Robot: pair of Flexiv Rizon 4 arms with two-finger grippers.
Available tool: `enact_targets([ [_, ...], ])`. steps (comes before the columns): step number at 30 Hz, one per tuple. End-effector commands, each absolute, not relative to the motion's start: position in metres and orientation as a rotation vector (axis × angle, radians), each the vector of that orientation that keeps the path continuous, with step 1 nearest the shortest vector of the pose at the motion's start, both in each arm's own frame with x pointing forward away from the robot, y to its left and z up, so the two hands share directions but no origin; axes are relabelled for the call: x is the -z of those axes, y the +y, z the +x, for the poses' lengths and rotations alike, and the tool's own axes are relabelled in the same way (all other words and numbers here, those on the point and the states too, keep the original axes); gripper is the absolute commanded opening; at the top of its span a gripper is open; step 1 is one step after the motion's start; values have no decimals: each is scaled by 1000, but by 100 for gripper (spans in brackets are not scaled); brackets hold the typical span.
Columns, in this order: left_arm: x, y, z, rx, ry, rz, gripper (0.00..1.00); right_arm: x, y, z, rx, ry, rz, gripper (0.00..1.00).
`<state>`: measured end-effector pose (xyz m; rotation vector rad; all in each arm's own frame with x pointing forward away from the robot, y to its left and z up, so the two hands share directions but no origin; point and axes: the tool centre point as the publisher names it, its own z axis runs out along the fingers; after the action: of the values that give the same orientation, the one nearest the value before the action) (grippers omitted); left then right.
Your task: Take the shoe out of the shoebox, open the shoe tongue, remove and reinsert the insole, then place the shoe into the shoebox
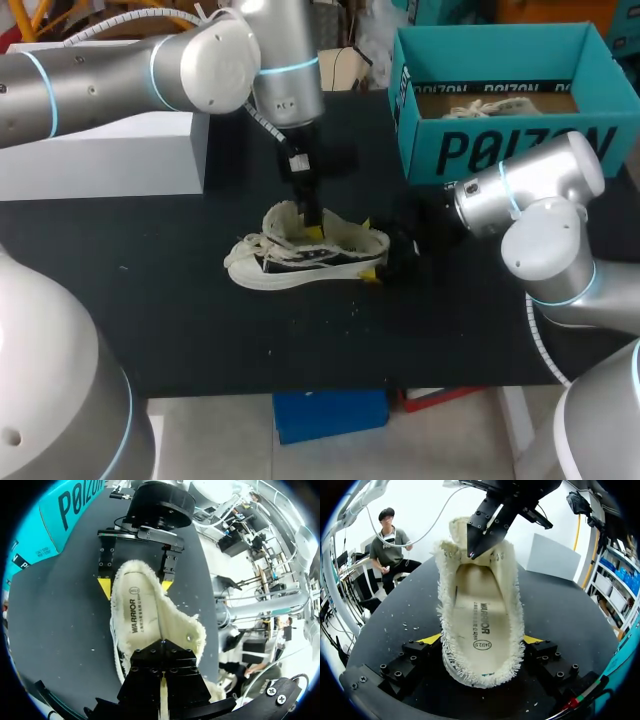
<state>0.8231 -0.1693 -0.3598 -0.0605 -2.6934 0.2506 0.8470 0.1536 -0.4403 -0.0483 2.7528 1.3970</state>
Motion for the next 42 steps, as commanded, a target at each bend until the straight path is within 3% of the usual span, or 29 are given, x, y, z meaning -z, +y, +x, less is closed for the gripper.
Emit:
enact_targets([
  [1, 372, -179, 826, -226, -2686, -50, 0, 441, 152, 849, -1397, 2754, -47, 0],
  [42, 416, -185, 800, -148, -2666, 56, 0, 441, 152, 849, -1397, 2754, -47, 0],
])
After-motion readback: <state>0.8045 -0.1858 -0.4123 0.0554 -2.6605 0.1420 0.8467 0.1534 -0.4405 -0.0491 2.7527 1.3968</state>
